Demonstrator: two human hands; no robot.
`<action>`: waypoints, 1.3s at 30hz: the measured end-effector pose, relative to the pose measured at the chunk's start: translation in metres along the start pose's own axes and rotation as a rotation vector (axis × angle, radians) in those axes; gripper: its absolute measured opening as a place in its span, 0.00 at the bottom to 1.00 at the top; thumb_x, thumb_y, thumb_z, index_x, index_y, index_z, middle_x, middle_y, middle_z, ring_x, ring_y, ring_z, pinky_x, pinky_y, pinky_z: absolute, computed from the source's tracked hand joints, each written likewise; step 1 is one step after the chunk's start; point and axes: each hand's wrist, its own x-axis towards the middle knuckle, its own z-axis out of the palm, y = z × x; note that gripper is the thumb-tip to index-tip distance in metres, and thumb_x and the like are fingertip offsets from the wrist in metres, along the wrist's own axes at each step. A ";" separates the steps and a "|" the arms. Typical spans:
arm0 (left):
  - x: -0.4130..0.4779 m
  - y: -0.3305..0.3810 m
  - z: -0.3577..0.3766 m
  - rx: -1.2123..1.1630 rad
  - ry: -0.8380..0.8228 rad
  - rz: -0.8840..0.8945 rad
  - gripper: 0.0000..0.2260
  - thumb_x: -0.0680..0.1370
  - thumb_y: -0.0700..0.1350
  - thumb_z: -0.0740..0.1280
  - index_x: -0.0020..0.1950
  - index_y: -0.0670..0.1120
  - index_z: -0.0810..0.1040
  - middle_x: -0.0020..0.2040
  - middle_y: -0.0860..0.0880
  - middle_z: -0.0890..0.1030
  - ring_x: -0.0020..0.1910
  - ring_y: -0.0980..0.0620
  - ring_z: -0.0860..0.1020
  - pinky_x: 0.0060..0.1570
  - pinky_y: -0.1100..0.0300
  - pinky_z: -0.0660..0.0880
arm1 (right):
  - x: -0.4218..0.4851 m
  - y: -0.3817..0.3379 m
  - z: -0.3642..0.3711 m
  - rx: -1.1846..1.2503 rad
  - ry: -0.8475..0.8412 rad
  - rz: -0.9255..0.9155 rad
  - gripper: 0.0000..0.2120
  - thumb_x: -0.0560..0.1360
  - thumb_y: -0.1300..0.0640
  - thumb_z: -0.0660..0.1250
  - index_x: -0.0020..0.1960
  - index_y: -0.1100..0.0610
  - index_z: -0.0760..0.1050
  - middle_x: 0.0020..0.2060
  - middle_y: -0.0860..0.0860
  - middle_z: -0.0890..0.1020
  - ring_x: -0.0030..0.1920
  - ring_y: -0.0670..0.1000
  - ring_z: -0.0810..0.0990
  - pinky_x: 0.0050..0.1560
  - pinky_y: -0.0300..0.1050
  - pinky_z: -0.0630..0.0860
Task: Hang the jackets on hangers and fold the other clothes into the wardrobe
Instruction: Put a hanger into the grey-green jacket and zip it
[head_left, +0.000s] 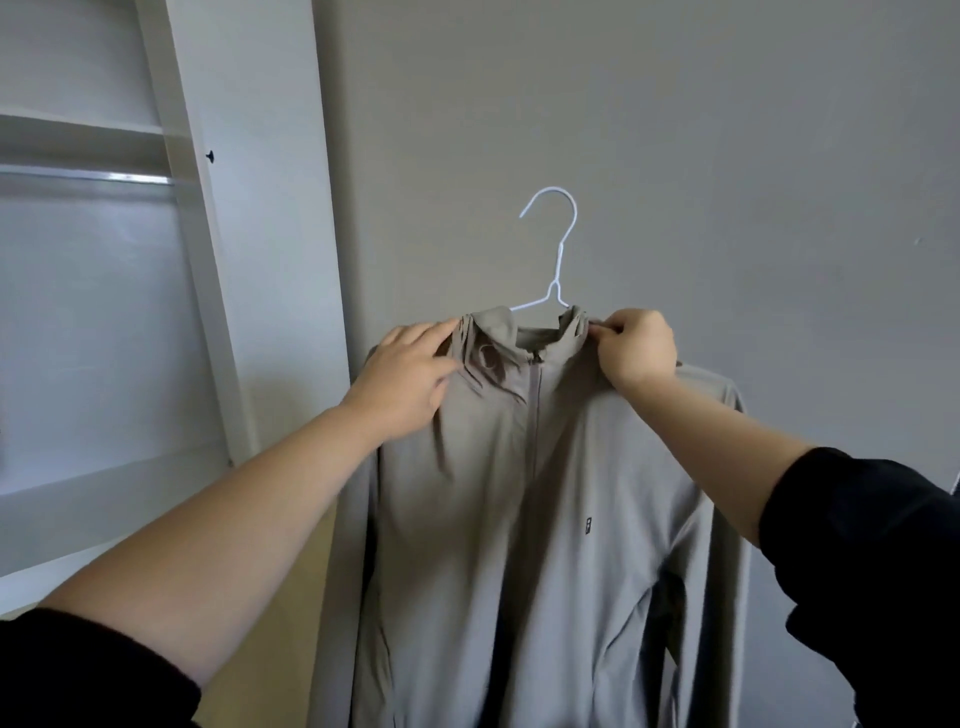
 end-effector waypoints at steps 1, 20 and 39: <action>0.001 0.003 -0.004 -0.056 0.061 -0.092 0.12 0.73 0.45 0.60 0.43 0.44 0.83 0.51 0.43 0.82 0.50 0.40 0.78 0.50 0.51 0.73 | -0.002 0.001 0.002 -0.008 0.000 -0.021 0.13 0.76 0.53 0.68 0.36 0.59 0.76 0.32 0.54 0.77 0.40 0.58 0.75 0.39 0.44 0.67; 0.068 0.062 -0.037 -2.016 0.236 -1.350 0.06 0.82 0.34 0.56 0.48 0.38 0.72 0.60 0.37 0.76 0.68 0.42 0.70 0.62 0.51 0.69 | -0.030 0.019 0.022 -0.084 -0.032 -0.069 0.11 0.76 0.55 0.66 0.38 0.59 0.78 0.36 0.57 0.81 0.43 0.62 0.78 0.45 0.49 0.73; 0.012 0.032 0.013 -0.379 -0.508 -0.475 0.16 0.79 0.54 0.63 0.40 0.43 0.74 0.39 0.46 0.77 0.45 0.44 0.75 0.40 0.56 0.67 | -0.036 0.036 0.015 0.074 -0.099 -0.132 0.06 0.74 0.58 0.70 0.43 0.60 0.82 0.39 0.54 0.83 0.42 0.52 0.79 0.42 0.42 0.71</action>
